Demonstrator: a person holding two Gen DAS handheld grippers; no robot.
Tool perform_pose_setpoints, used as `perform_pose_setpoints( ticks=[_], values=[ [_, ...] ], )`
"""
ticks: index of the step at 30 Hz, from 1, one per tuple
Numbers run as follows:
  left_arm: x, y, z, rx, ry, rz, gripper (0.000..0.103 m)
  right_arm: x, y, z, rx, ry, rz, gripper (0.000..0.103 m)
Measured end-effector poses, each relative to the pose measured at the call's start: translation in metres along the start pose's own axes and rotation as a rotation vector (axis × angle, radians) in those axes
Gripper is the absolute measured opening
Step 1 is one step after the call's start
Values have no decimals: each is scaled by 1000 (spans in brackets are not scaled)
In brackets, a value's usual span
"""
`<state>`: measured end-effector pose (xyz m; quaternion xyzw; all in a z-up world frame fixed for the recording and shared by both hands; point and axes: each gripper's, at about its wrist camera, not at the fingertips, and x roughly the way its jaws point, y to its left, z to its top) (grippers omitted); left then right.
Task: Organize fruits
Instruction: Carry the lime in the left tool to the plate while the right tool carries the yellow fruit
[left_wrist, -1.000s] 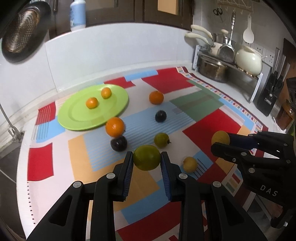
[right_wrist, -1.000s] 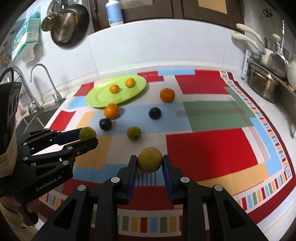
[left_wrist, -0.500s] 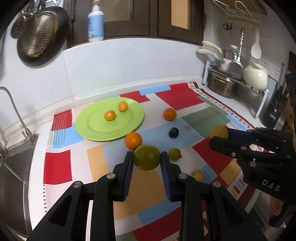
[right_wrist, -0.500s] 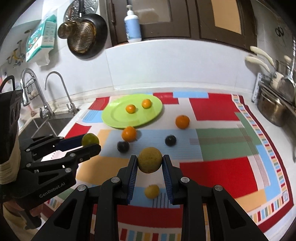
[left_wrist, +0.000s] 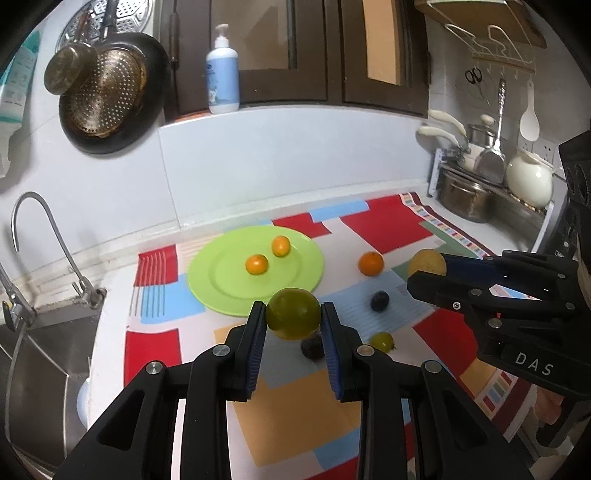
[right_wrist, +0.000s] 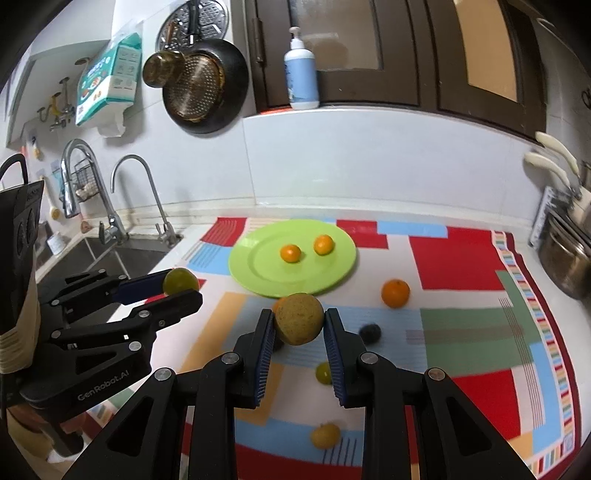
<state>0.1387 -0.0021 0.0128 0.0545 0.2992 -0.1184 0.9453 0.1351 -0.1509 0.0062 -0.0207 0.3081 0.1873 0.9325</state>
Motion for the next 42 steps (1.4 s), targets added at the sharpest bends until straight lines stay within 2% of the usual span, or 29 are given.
perform_pose_setpoints(
  ticks=[15, 30, 42],
  values=[
    [19, 29, 27, -24, -33, 33, 30, 39, 4, 42, -41, -11, 67, 29],
    [73, 58, 45, -39, -8, 40, 30, 100, -1, 77, -80, 12, 87, 29],
    [115, 79, 53, -50, 11, 46, 30, 154, -9, 91, -99, 56, 109, 29]
  ],
)
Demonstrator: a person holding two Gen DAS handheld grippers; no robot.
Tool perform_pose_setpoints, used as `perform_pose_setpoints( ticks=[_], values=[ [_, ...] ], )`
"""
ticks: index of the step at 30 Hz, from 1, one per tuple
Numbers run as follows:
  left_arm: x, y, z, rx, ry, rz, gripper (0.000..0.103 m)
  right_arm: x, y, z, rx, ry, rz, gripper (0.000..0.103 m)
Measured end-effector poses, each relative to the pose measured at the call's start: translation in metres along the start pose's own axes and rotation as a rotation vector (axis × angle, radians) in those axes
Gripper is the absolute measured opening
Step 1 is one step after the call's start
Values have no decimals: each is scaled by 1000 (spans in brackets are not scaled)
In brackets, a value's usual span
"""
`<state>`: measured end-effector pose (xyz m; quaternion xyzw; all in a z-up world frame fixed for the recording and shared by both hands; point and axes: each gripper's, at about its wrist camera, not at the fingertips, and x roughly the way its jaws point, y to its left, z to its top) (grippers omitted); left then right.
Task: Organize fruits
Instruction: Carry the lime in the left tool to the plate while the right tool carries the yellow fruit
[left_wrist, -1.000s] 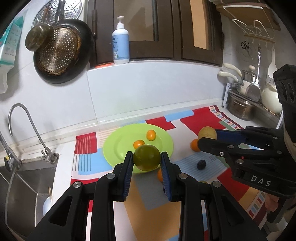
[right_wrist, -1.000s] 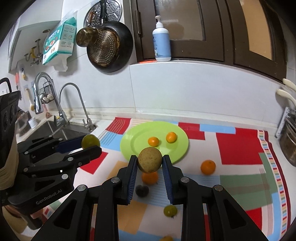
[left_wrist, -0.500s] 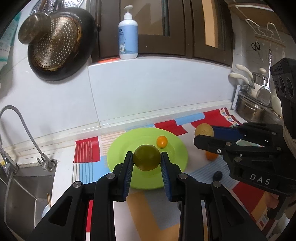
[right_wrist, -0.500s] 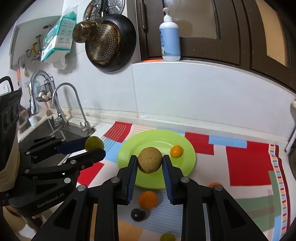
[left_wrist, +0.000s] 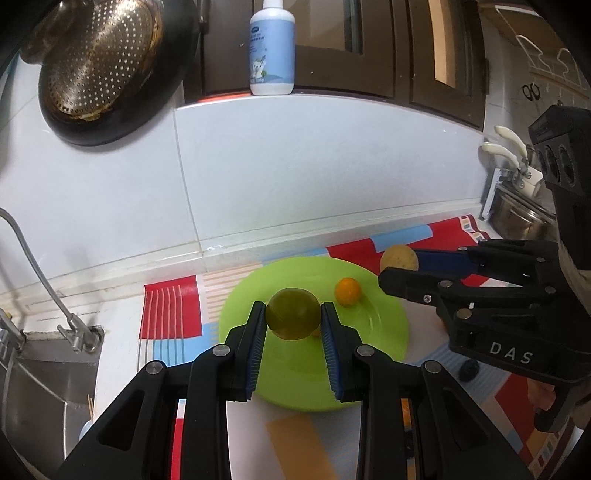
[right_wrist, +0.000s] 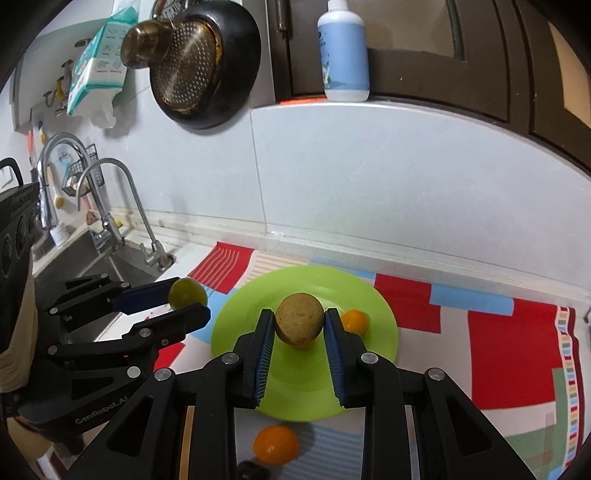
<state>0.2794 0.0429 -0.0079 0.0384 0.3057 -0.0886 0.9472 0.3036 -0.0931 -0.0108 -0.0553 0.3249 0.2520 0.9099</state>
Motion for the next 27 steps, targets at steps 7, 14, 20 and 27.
perform_pose_setpoints(
  ticks=[7, 14, 20, 27],
  values=[
    [30, 10, 4, 1, 20, -2, 30, 35, -8, 7, -8, 37, 1, 29],
    [66, 22, 3, -14, 69, -18, 30, 68, -17, 10, -1, 76, 2, 29],
    [85, 24, 0, -9, 102, -32, 30, 87, -20, 7, -4, 105, -1, 29],
    [95, 25, 1, -9, 113, -34, 31, 99, -24, 4, 6, 122, -6, 29]
  ],
)
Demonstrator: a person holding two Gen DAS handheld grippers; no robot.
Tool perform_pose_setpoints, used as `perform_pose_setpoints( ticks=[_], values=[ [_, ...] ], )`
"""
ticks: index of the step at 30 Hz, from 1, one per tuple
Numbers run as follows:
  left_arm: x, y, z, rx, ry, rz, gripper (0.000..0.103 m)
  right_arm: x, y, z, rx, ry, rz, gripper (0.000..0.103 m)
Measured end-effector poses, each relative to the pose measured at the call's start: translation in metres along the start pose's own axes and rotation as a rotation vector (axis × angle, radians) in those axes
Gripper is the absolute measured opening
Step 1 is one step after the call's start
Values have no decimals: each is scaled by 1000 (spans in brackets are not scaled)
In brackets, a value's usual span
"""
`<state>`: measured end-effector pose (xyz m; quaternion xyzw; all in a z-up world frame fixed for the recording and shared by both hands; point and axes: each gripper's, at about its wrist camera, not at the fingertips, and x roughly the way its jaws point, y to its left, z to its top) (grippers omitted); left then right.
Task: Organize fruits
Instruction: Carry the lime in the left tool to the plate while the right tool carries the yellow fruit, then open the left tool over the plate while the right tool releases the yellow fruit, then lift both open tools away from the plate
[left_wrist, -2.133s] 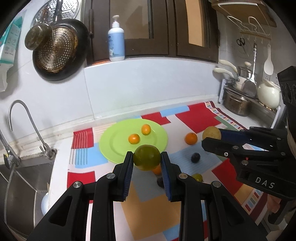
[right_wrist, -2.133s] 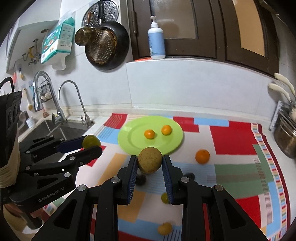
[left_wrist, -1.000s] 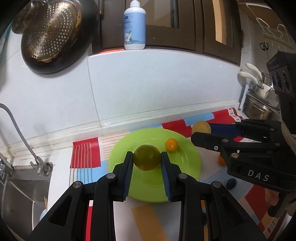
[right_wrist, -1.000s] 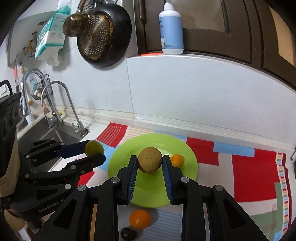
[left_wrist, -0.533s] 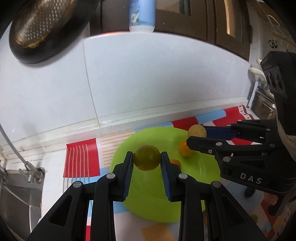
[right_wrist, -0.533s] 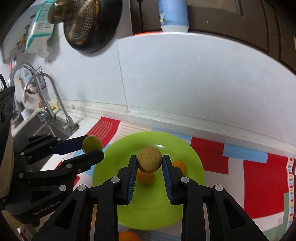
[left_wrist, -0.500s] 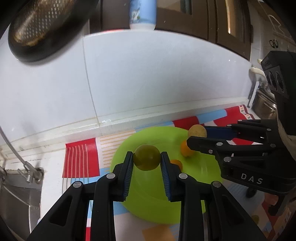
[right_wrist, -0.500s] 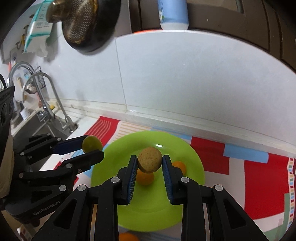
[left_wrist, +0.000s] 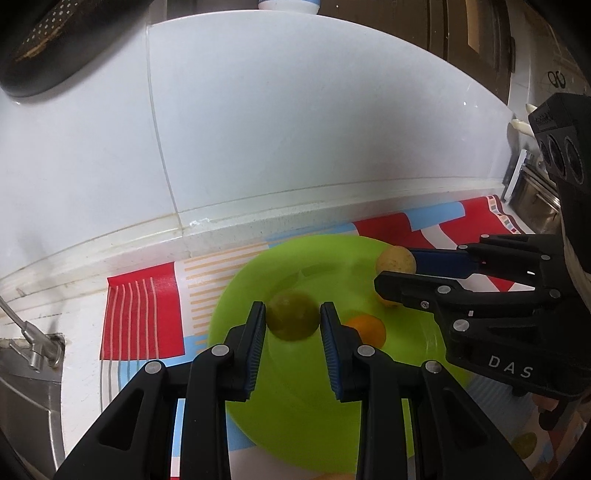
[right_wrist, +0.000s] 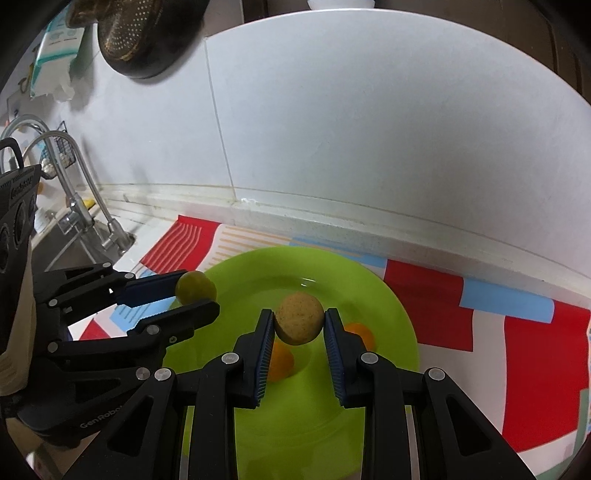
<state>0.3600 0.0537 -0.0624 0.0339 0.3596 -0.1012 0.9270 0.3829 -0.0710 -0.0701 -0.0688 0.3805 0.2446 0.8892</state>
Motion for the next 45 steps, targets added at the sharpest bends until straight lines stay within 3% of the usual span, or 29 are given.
perform_pose_setpoints(
  ticks=[15, 24, 26, 29, 40, 45],
  values=[
    [-40, -6, 1, -5, -48, 26, 41, -32, 3, -2, 7, -47, -20, 30],
    [-85, -22, 1, -3, -108, 27, 57, -81, 12, -8, 15, -110, -33, 31],
    [-96, -26, 0, -1, -118, 27, 59, -90, 14, -9, 18, -123, -37, 37],
    [-107, -31, -4, 4, -130, 28, 65, -111, 18, -14, 10, -150, -57, 37],
    [-146, -53, -23, 23, -143, 7, 68, -163, 26, -40, 21, -193, -119, 37],
    [-162, -65, -32, 39, -148, -9, 69, -185, 31, -55, 37, -213, -140, 45]
  ],
)
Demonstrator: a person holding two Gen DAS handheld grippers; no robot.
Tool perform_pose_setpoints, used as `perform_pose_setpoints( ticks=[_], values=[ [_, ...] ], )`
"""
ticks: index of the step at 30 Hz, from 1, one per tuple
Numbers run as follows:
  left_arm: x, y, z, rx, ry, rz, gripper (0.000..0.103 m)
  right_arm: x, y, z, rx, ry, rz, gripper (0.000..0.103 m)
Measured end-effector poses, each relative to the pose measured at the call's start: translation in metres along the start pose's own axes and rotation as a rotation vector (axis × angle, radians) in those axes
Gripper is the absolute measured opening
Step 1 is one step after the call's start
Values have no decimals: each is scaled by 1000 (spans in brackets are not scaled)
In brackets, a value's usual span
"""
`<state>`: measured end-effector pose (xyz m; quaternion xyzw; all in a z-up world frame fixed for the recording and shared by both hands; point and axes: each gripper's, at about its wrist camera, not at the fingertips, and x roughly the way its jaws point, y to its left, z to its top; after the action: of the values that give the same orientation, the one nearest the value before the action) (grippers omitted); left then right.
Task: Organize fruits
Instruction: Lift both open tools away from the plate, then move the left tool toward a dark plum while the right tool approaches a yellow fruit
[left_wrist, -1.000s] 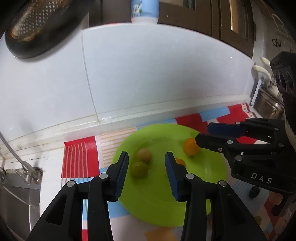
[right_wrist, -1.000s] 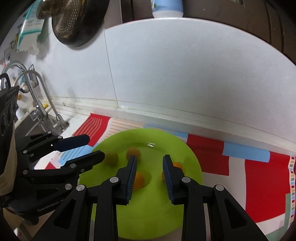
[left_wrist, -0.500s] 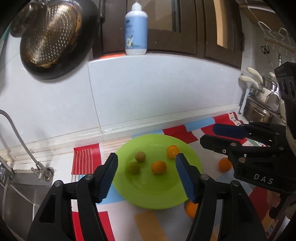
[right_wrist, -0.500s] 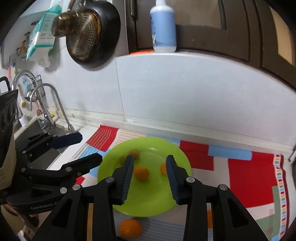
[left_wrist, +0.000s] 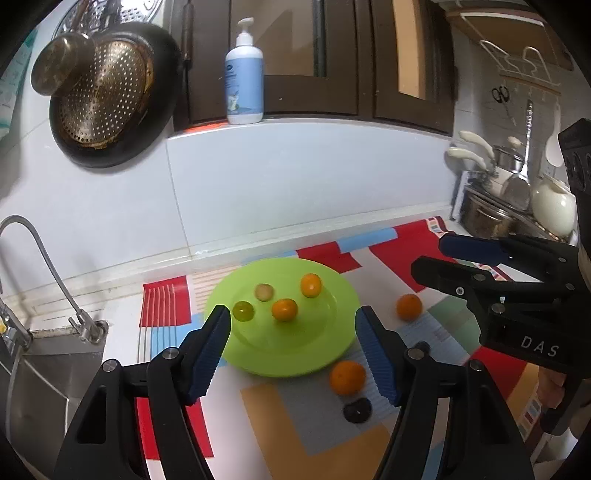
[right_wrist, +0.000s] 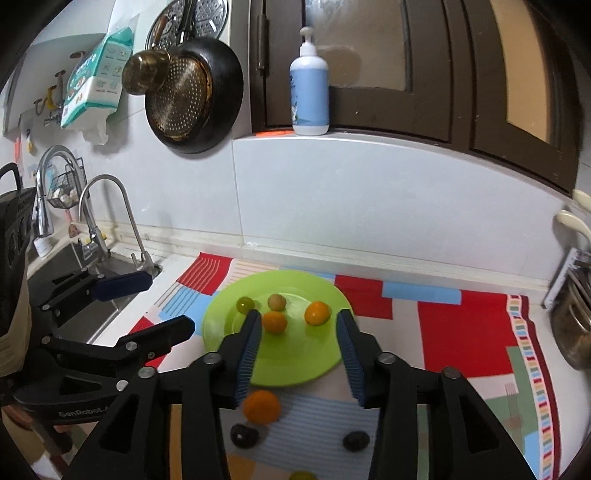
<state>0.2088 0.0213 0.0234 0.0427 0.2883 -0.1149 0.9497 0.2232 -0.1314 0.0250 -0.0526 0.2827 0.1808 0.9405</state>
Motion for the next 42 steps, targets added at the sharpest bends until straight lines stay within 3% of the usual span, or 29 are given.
perform_pose_setpoints(
  ticks=[19, 30, 42],
  values=[
    [-43, -32, -35, 57, -5, -16, 73, -61, 4, -52, 89, 28, -90, 45],
    [-37, -43, -54, 112, -7, -44, 73, -75, 9, -77, 121, 42, -168, 45],
    [-18, -52, -77, 137, 64, -63, 73, -69, 8, -116, 193, 131, -184, 45]
  ],
)
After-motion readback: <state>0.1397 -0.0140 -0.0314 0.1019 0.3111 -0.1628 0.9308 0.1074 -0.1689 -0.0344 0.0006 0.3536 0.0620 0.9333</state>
